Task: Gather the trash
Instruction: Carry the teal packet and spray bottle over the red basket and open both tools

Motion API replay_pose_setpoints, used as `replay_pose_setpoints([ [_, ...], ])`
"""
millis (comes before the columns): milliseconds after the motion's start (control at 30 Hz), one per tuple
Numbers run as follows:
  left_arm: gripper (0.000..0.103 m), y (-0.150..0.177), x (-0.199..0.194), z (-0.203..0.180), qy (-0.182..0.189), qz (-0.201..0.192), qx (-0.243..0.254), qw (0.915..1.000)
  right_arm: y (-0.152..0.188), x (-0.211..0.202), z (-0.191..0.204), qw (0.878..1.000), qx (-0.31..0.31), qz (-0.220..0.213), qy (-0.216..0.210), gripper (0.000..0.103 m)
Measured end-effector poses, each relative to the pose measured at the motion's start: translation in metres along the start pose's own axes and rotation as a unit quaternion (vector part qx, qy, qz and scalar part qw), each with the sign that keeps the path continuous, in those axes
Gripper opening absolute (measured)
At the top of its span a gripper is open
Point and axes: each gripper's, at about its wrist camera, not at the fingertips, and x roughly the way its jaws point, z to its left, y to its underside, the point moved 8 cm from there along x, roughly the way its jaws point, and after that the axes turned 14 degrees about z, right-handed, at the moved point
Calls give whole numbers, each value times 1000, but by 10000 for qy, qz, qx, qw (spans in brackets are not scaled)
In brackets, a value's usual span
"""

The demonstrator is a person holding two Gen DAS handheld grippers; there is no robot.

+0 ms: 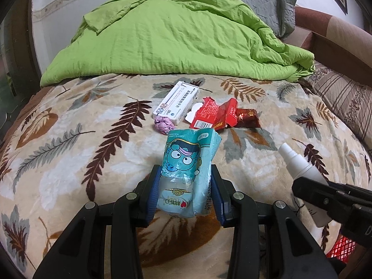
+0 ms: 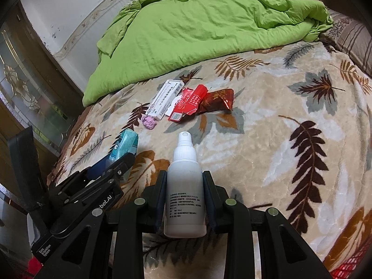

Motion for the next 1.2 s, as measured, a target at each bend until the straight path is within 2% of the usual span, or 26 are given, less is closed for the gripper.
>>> replay_pose_setpoints([
  [233, 39, 7, -7, -11, 64, 31, 133, 9999, 9, -34, -19, 9996, 88, -207, 168, 32],
  [367, 39, 15, -23, -38, 342, 27, 423, 9985, 24, -67, -44, 9985, 300, -341, 301, 32],
  [500, 39, 31, -46, -90, 916, 128, 922, 9914, 49, -111, -84, 9952, 708, -508, 445, 32],
  [633, 39, 45, -73, -151, 1525, 267, 1436, 9774, 86, -162, -136, 9867, 1258, -738, 713, 32],
  [700, 39, 52, -88, -184, 1814, 345, 1732, 9674, 104, -183, -160, 9811, 1526, -833, 845, 32],
  [833, 39, 76, -110, -255, 2404, 694, 2313, 9401, 144, -223, -209, 9680, 2030, -1020, 1067, 32],
  [967, 39, 101, -116, -306, 2615, 1010, 2702, 9211, 173, -240, -242, 9592, 2350, -1080, 1140, 32],
  [1100, 41, 125, -118, -346, 2798, 1339, 2987, 9026, 189, -241, -258, 9580, 2496, -1028, 966, 34],
  [1133, 42, 128, -119, -352, 2794, 1369, 3023, 9010, 192, -242, -262, 9584, 2497, -1020, 930, 36],
  [1200, 45, 132, -122, -356, 2760, 1379, 3077, 9001, 193, -244, -262, 9581, 2485, -1068, 942, 46],
])
